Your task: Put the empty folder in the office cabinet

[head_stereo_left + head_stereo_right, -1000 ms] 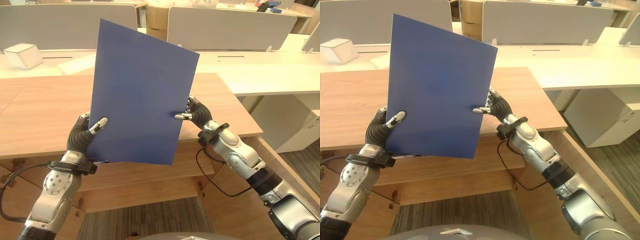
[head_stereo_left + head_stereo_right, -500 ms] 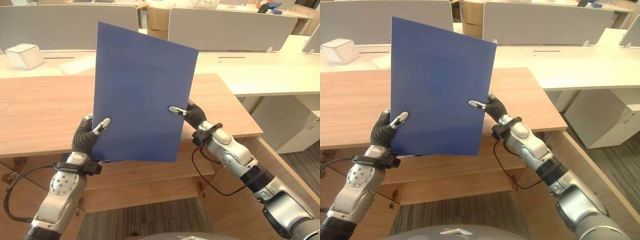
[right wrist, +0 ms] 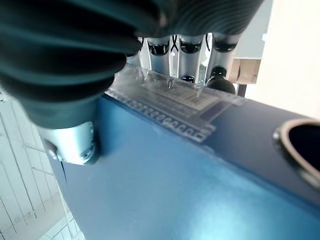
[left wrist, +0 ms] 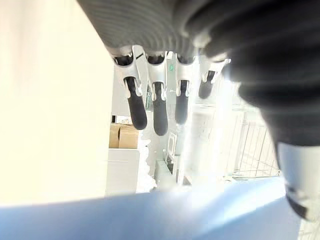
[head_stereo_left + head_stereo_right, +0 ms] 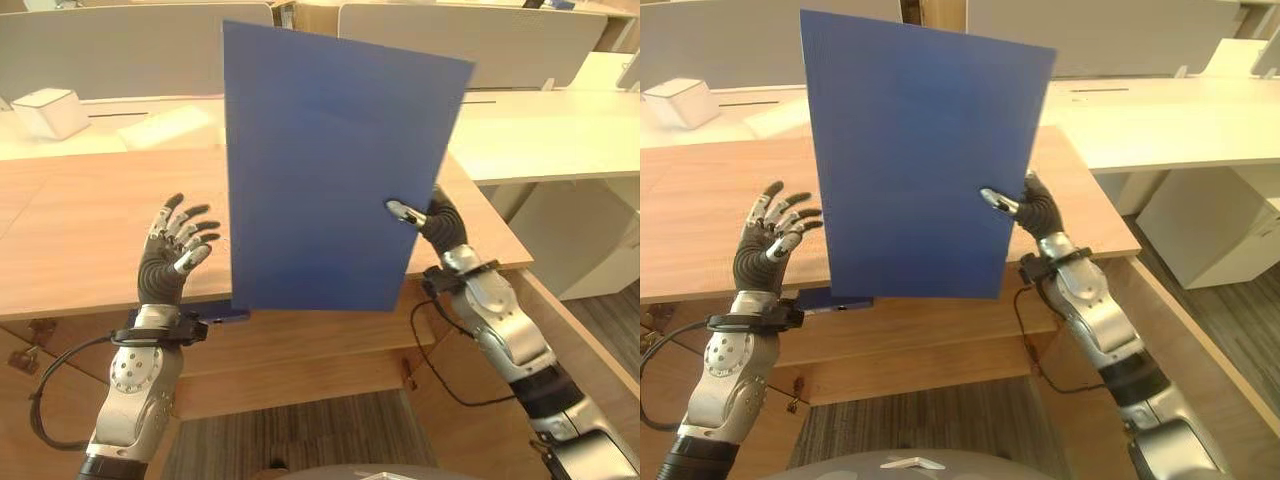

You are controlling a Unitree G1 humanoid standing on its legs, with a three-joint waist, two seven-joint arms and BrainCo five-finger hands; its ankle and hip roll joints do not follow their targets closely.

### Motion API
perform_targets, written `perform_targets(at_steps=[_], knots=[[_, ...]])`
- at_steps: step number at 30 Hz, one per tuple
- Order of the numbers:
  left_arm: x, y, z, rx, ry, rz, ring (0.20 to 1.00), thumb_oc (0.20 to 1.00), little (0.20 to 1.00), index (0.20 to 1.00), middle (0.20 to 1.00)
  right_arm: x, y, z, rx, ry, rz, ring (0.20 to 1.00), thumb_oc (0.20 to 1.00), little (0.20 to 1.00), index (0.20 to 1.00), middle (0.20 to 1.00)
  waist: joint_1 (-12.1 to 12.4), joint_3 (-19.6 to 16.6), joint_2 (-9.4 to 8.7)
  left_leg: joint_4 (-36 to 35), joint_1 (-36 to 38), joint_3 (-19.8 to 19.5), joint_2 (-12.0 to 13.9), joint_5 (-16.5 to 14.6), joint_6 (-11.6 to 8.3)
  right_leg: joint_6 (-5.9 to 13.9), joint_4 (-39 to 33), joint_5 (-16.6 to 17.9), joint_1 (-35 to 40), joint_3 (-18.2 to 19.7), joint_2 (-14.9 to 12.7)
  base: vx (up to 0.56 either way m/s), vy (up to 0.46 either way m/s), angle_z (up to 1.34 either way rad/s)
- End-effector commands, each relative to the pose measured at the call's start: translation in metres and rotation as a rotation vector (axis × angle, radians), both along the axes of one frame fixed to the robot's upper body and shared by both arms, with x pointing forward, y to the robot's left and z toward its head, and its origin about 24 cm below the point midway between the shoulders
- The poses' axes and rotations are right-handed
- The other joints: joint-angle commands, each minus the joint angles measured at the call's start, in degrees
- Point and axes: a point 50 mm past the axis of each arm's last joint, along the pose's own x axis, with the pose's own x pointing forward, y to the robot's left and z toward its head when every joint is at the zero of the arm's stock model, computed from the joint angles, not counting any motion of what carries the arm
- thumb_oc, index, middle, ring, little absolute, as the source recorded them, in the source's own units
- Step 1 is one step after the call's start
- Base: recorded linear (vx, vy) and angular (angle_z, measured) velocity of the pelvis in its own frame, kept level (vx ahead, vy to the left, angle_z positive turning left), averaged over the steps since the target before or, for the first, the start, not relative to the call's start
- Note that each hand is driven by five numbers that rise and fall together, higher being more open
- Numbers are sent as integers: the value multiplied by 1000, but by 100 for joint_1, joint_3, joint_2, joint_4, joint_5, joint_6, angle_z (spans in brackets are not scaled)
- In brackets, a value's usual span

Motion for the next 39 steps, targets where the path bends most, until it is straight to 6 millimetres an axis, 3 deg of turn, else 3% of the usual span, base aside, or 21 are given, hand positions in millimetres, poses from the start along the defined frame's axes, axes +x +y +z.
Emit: perform_targets(at_steps=[1, 7, 10, 18, 20, 24, 28, 34, 36, 38, 39], knots=[[2, 5, 30, 25, -178, 0, 1000, 1000, 1000, 1000, 1000, -11, -8, 47, 3, -313, -37, 200, 200, 200, 200, 200, 17, -287, -247, -57, 89, -391, 398, -274, -207, 524, 22, 149, -5, -128, -725, -51, -21, 0], [-6, 5, 34, 4, -224, -23, 1000, 1000, 1000, 1000, 1000, -30, -12, 45, -93, -380, -28, 200, 200, 200, 200, 200, -24, -325, -228, -57, 127, -389, 399, -271, -209, 529, 33, 128, 18, -123, -722, -12, -5, 0], [-14, 7, 26, -2, -195, -35, 1000, 1000, 1000, 1000, 1000, -39, -16, 31, -164, -344, -7, 200, 200, 200, 200, 200, -49, -357, -206, -57, 167, -384, 400, -279, -208, 528, 33, 109, 59, -129, -728, 0, 0, 0], [-46, 17, -29, 13, 102, -65, 1000, 1000, 1000, 1000, 1000, -62, -41, -36, -358, -59, -30, 200, 200, 200, 200, 200, -64, -208, -118, -57, 125, -446, 367, -215, -213, 559, 57, 126, 106, -290, -768, -33, 1, 3], [-47, 17, -30, 13, 104, -66, 1000, 1000, 1000, 1000, 1000, -63, -41, -36, -358, -57, -31, 200, 200, 200, 200, 200, -66, -220, -114, -57, 156, -455, 370, -276, -222, 572, 48, 79, 144, -295, -766, -8, 3, 9], [-57, 21, -47, 0, 213, -117, 1000, 1000, 1000, 1000, 1000, -70, -51, -57, -471, 20, -37, 200, 200, 200, 200, 200, -65, -139, -82, -57, 127, -484, 350, -247, -227, 598, 57, 93, 158, -361, -785, -29, 1, 7], [-79, 31, -75, -77, 421, -227, 1000, 1000, 1000, 1000, 1000, -82, -64, -76, -695, 71, 3, 200, 200, 200, 200, 200, -81, 21, -28, -57, 69, -528, 346, -195, -242, 641, 68, 129, 122, -425, -800, -8, 2, 6], [-95, 38, -101, -97, 619, -329, 1000, 1000, 1000, 1000, 1000, -86, -72, -87, -921, 73, 106, 200, 200, 200, 200, 200, -59, 323, -13, -57, -162, -563, 360, -72, -270, 699, 73, 188, -85, -435, -798, -31, -5, 6], [-95, 38, -102, -97, 618, -329, 1000, 1000, 1000, 1000, 1000, -86, -72, -87, -922, 72, 105, 200, 200, 200, 200, 200, -62, 319, -11, -57, -171, -565, 361, -69, -270, 699, 74, 189, -94, -435, -797, -73, -8, 2], [-106, 44, -121, -40, 750, -348, 1000, 1000, 1000, 1000, 1000, -82, -72, -91, -983, 77, 158, 200, 200, 200, 200, 200, -43, 577, 13, -57, -461, -611, 373, 52, -293, 720, 84, 258, -380, -418, -782, -143, -20, 3], [-106, 44, -121, -40, 750, -348, 1000, 1000, 1000, 1000, 1000, -82, -72, -91, -983, 77, 158, 200, 200, 200, 200, 200, -43, 577, 13, -57, -461, -611, 373, 52, -293, 720, 84, 258, -380, -418, -782, -95, -18, -2]])
